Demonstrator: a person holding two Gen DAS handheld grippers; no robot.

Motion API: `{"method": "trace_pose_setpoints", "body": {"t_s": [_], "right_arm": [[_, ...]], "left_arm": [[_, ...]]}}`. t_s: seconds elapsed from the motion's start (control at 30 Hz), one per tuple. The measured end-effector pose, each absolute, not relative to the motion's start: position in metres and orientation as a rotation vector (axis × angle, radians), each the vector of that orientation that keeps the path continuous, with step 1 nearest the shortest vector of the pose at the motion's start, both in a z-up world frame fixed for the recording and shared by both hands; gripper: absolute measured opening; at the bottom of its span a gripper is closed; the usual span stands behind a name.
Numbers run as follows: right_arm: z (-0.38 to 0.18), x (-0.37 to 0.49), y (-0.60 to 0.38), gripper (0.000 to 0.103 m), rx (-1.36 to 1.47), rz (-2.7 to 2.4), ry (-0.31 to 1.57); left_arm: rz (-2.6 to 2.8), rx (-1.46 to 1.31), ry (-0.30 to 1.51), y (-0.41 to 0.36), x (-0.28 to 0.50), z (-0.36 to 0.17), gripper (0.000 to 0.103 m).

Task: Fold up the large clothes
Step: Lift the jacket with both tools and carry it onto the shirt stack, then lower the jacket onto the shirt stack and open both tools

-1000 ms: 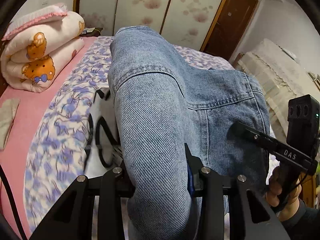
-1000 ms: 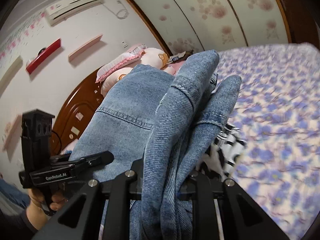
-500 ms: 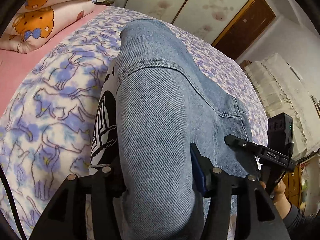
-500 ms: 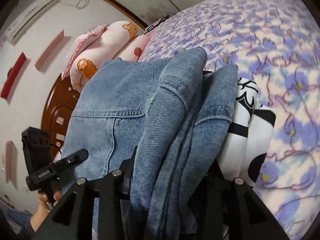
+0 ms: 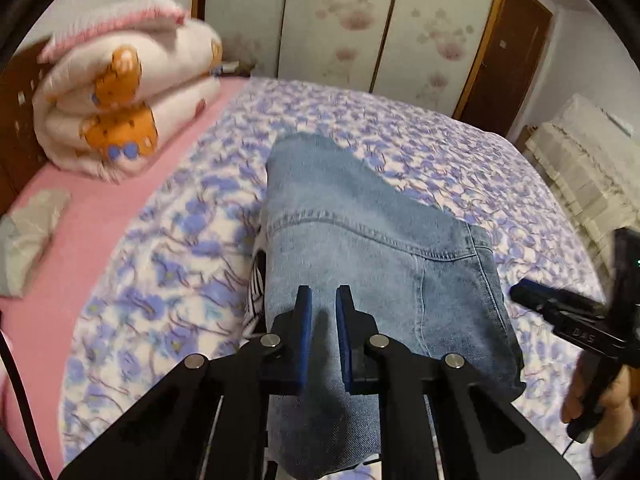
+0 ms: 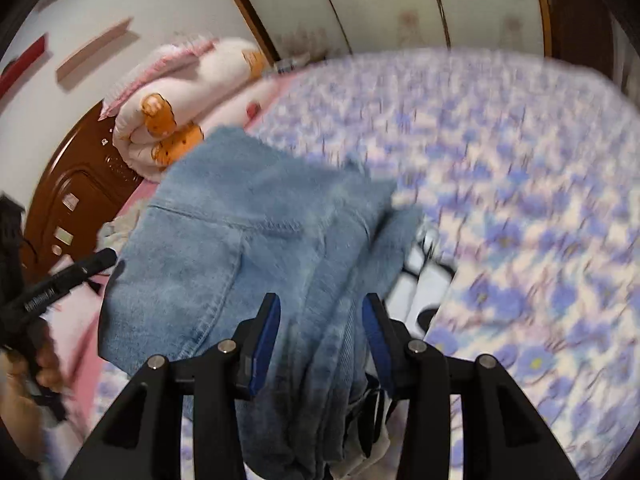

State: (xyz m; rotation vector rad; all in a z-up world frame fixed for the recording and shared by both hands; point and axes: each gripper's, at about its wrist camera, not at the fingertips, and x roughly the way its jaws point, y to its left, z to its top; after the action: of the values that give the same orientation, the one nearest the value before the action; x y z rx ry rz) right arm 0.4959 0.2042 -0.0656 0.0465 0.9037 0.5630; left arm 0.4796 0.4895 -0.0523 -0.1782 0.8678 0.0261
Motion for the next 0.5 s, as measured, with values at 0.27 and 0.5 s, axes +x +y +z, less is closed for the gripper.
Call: {"method": "trace_pose_setpoints", "body": {"t_s": [0.27,0.5], "right_arm": [[-0.096,0.501,0.236,0.017,-0.053,0.575,0.946],[-0.134,0.509,0.219,0.000,-0.003,0.546,1.021]], "left_arm": [[0.044,-0.045,0.917,0.473,0.493,-0.080,0.006],[0.055,-0.066,0.928,0.481,0.489,-0.100,0.004]]}}
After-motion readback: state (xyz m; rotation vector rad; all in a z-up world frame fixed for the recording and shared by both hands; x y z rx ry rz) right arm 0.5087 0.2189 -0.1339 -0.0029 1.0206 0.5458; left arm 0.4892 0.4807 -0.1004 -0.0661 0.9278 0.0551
